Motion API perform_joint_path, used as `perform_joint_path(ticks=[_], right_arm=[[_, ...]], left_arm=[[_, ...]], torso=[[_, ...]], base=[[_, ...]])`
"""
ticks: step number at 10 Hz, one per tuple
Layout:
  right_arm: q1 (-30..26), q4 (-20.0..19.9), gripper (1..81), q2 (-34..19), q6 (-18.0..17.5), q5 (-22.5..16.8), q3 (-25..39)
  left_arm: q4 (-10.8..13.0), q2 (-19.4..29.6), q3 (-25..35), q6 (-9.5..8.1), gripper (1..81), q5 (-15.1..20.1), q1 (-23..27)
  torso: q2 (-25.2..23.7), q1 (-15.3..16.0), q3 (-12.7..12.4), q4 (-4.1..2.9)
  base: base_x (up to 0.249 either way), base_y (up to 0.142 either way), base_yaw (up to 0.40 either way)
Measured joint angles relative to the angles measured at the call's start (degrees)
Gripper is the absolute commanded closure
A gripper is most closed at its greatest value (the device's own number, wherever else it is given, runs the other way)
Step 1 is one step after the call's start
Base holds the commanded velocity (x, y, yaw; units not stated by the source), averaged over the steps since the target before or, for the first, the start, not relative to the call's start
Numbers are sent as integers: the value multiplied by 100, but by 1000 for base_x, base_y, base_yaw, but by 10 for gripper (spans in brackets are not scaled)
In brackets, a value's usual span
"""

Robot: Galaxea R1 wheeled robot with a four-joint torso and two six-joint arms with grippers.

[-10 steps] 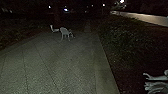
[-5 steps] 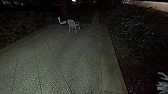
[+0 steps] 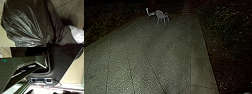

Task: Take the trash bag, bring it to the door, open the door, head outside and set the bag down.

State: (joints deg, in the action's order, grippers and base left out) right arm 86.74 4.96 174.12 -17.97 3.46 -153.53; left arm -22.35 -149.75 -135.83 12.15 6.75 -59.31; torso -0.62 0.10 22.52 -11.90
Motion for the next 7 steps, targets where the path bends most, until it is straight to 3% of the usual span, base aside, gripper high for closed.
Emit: perform_joint_path(ticks=[5,6,7], right_arm=[[-2,-6,10,2,-5,0,0],[0,-11,10,2,-7,0,0],[6,-20,10,2,-7,0,2]], left_arm=[[-277,30,-284,0,811,912,1146],[-304,46,-328,61,10,1135,1297],[-373,66,-350,-12,10,1279,1386]], torso=[[4,2,13,0],[4,2,15,0],[4,2,15,0]], base=[[0,0,0],[0,0,0],[0,0,0]])
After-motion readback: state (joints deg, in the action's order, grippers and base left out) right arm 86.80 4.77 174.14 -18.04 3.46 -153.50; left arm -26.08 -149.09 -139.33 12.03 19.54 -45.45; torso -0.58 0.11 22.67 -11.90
